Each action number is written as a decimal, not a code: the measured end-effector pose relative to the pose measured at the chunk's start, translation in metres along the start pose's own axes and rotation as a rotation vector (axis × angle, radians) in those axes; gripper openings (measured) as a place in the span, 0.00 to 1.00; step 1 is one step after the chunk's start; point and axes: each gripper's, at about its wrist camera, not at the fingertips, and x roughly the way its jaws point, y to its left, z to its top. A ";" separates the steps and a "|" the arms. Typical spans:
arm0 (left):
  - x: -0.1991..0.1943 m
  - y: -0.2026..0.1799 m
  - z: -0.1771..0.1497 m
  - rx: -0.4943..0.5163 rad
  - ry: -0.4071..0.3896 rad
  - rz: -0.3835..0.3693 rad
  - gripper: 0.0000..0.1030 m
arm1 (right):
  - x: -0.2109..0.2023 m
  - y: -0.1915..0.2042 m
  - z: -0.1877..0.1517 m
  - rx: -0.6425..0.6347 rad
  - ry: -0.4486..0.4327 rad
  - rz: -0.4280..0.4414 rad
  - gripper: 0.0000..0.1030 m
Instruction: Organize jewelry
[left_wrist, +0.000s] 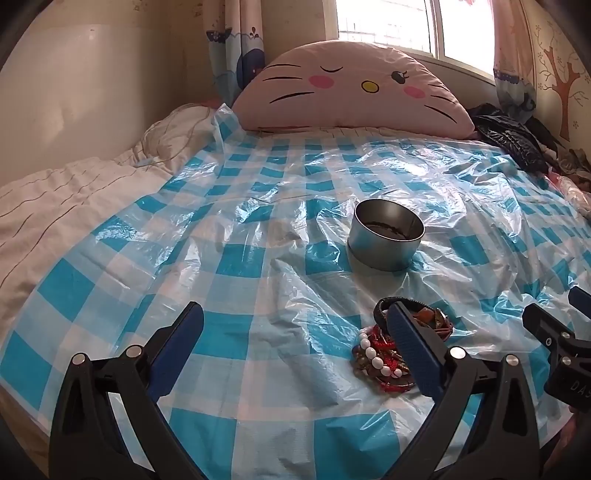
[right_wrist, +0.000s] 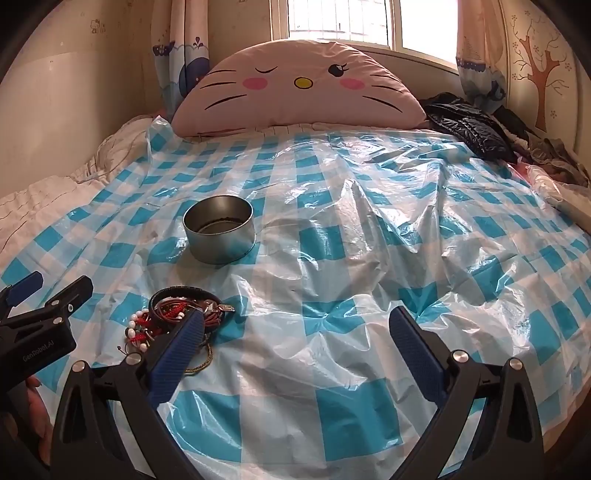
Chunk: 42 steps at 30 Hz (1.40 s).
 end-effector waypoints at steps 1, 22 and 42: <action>0.000 0.000 0.000 -0.001 -0.001 0.001 0.93 | 0.000 0.000 0.000 -0.003 0.007 -0.004 0.93; 0.001 0.003 -0.001 -0.010 -0.008 0.004 0.93 | 0.007 0.002 0.001 0.012 0.041 -0.003 0.93; 0.001 0.004 -0.001 -0.008 -0.008 0.003 0.93 | 0.008 0.004 -0.001 0.000 0.065 -0.008 0.93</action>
